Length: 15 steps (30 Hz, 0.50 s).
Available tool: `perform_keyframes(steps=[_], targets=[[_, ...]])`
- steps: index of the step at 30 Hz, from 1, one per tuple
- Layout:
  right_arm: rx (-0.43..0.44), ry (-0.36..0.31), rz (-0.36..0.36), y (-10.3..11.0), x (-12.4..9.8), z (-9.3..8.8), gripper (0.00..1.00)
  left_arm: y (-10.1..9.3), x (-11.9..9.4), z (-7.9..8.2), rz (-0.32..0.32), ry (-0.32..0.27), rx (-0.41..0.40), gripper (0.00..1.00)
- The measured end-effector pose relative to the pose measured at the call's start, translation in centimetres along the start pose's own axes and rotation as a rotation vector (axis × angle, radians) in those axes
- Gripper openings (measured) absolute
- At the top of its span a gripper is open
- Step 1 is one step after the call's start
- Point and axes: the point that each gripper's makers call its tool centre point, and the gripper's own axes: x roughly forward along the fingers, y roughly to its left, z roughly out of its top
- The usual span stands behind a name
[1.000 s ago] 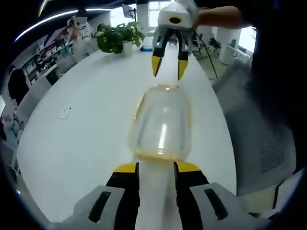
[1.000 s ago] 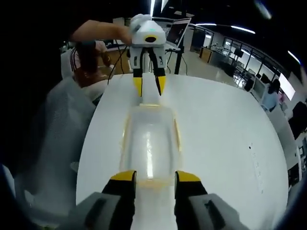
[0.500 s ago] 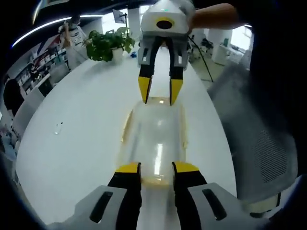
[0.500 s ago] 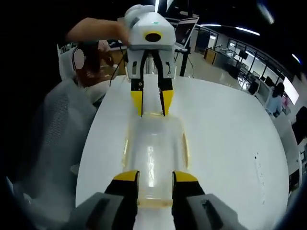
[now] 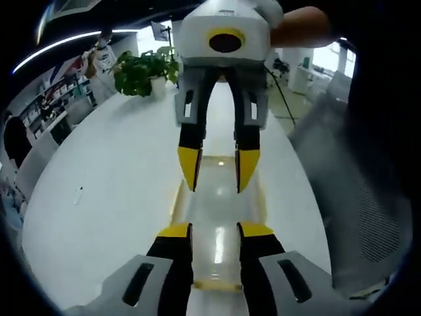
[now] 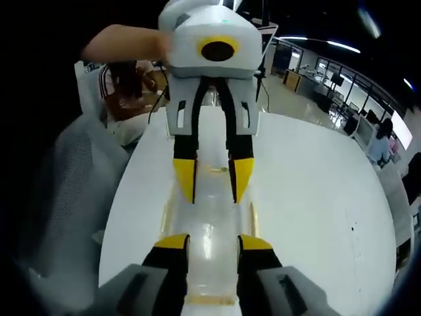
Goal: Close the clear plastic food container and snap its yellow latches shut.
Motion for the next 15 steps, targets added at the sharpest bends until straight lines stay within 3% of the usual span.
perform_keyframes(steps=[5,15], targets=[[-0.011,-0.023,-0.002,-0.1,0.5,0.6,0.3,-0.7,0.7,-0.2,-0.017,0.02,0.01,0.23],[-0.018,-0.001,0.008,-0.4,0.7,0.1,0.4,-1.8,1.1,0.0,-0.02,0.059,0.06,0.25]])
